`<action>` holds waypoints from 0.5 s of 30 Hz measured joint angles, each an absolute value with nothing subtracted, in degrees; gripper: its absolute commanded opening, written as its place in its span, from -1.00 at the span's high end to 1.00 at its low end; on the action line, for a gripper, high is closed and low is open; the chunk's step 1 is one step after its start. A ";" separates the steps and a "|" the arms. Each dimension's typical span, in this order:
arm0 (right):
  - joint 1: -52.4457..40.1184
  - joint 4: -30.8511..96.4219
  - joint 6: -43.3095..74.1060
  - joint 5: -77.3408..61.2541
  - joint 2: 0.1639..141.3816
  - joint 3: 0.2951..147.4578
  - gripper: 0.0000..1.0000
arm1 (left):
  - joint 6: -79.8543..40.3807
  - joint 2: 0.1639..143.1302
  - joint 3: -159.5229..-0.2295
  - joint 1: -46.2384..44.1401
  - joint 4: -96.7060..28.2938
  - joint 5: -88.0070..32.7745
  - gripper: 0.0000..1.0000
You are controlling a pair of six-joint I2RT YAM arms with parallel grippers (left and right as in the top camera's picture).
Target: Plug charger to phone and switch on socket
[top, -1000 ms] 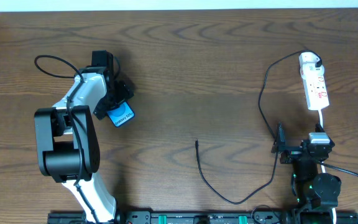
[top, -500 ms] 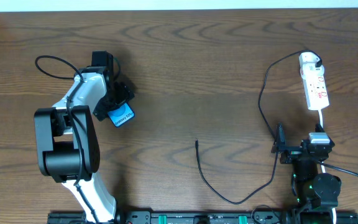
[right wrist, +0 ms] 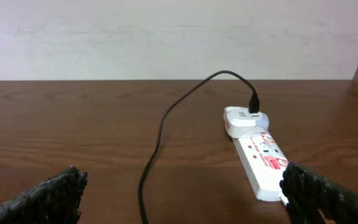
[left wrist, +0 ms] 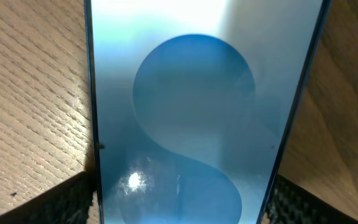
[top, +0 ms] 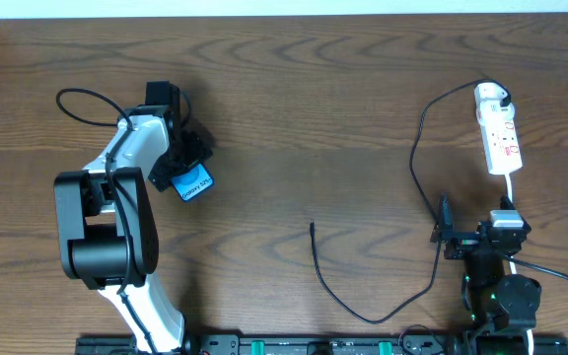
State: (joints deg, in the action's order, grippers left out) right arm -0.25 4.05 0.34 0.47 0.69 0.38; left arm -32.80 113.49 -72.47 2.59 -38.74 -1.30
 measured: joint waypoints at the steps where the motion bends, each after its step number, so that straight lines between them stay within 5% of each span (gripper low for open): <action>1: -0.25 4.05 0.34 0.49 0.69 0.38 -0.99 | -32.80 113.49 -72.47 2.59 -38.76 -1.32 -0.69; 15: -0.25 4.05 0.34 0.49 0.69 0.38 -0.99 | -32.77 113.49 -72.47 2.59 -38.83 -1.32 -0.57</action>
State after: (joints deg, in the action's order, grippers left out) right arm -0.25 4.05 0.34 0.49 0.69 0.38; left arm -32.77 113.49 -72.47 2.59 -38.83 -1.32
